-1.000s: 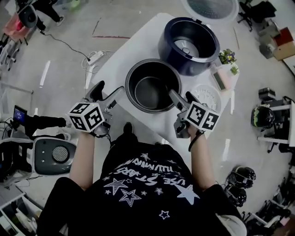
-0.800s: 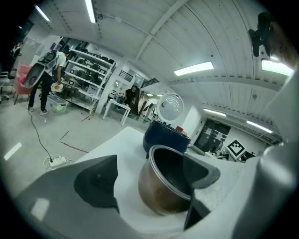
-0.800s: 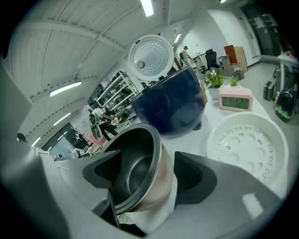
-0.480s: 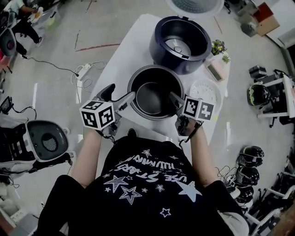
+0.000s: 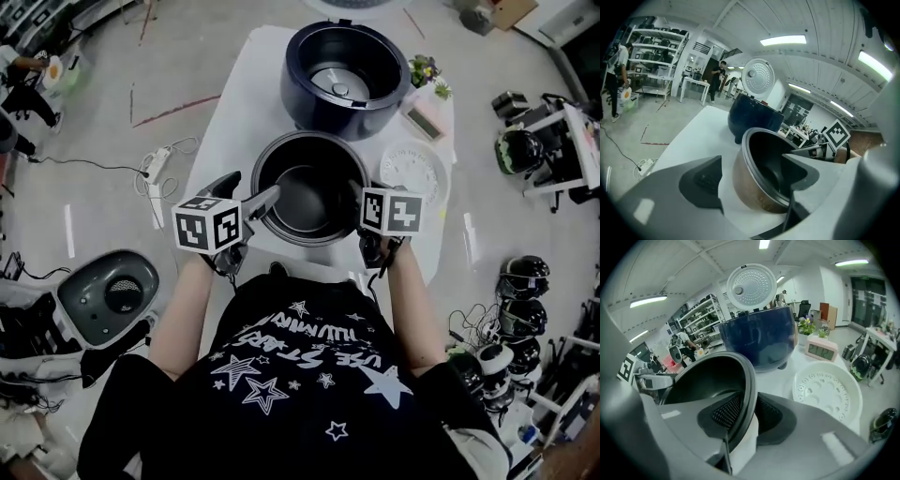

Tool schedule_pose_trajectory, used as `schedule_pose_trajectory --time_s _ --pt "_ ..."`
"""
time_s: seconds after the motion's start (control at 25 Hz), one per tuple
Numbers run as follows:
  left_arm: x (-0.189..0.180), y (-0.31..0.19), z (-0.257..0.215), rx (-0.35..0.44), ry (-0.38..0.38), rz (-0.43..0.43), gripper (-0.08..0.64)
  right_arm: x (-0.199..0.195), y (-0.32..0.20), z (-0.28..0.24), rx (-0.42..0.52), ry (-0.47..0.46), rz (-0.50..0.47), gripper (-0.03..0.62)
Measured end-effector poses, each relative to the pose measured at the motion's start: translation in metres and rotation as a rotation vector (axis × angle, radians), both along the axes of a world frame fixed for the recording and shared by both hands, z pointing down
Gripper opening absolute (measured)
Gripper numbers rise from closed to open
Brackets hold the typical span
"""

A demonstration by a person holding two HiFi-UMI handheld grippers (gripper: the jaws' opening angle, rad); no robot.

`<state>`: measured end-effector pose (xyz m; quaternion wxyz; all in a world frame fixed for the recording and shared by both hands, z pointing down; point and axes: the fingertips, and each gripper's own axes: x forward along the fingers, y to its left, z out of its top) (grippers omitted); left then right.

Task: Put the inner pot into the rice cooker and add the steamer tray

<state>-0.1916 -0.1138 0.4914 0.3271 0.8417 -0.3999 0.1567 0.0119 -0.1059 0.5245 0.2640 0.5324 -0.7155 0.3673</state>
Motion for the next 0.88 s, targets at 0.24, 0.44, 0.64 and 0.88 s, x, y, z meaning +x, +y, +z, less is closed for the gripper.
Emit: schedule_pose_trajectory --time_s 0.24,0.44,0.64,0.88 --pt "0.019 -0.003 0.01 -0.035 -0.068 0.102 0.376 0.006 -0.001 -0.001 0.018 0.06 0.043 0.1" --pt "0.02 0.002 0.02 -0.064 -0.116 0.132 0.268 0.004 0.0 -0.006 0.031 0.058 0.061 0.097" --pt "0.012 -0.001 0.023 -0.053 -0.109 0.078 0.19 -0.001 -0.003 -0.014 0.07 0.085 0.042 0.098" --pt "-0.005 -0.003 0.031 -0.127 -0.086 0.005 0.104 -0.018 -0.007 -0.03 0.135 0.146 -0.024 0.106"
